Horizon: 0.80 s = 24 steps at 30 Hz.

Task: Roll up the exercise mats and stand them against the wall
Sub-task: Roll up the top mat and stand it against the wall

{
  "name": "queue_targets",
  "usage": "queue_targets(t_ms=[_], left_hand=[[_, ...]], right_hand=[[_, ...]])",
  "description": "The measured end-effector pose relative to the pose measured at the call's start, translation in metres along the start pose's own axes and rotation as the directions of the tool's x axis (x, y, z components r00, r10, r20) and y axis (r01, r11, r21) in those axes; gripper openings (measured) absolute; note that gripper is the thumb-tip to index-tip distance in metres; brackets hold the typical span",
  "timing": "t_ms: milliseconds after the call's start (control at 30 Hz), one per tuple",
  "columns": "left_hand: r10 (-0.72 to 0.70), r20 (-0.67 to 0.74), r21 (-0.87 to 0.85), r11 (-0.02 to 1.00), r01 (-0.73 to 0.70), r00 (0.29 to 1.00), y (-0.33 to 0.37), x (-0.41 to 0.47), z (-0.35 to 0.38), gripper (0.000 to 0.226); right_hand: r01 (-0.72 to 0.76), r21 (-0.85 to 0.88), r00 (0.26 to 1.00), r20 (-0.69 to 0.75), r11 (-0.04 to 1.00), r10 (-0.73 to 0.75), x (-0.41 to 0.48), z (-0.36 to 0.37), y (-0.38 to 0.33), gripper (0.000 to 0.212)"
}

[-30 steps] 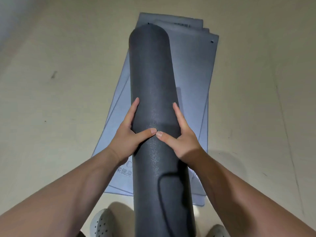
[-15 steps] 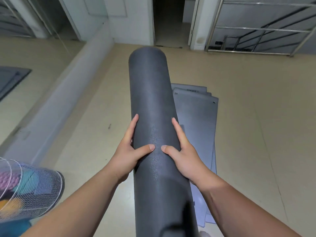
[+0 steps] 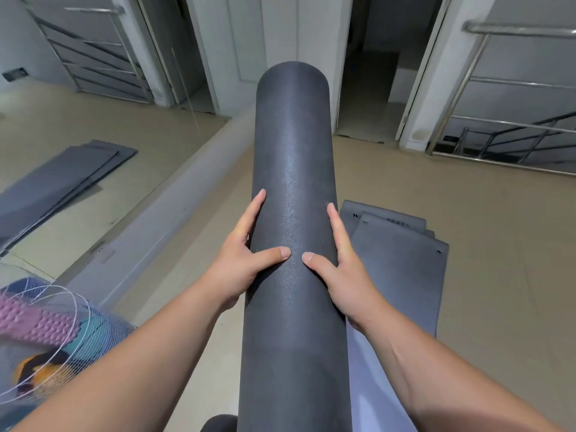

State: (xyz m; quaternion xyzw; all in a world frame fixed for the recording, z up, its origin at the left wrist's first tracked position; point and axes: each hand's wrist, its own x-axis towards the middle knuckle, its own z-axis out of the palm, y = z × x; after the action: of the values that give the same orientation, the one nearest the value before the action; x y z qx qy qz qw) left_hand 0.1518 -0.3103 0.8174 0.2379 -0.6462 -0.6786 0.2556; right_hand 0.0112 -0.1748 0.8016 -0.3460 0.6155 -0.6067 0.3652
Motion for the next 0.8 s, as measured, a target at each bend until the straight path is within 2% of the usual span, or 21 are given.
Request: queue_targets(t_ms=[200,400,500,800], left_hand=[[0.007,-0.025,-0.016,1.0,-0.008,1.0,-0.01,0.082,-0.089,0.095],[-0.015,0.01,-0.036,0.999,0.015,1.0,-0.004,0.193,-0.225,0.096],[-0.037,0.029,-0.003,0.999,0.037,0.999,0.009,0.253,-0.282,0.095],[-0.055,0.09,0.0,0.998,0.055,0.994,0.013,0.449,-0.36,0.097]], right_hand=[[-0.005,-0.028,0.999,0.033,1.0,0.006,0.108,0.054,0.005,0.089],[-0.011,-0.097,1.0,0.003,0.995,0.011,0.258,0.147,-0.003,0.091],[-0.012,-0.074,1.0,-0.017,0.997,0.011,0.325,0.18,-0.012,0.089],[-0.051,0.045,0.999,-0.015,0.998,0.052,0.529,0.181,-0.012,0.087]])
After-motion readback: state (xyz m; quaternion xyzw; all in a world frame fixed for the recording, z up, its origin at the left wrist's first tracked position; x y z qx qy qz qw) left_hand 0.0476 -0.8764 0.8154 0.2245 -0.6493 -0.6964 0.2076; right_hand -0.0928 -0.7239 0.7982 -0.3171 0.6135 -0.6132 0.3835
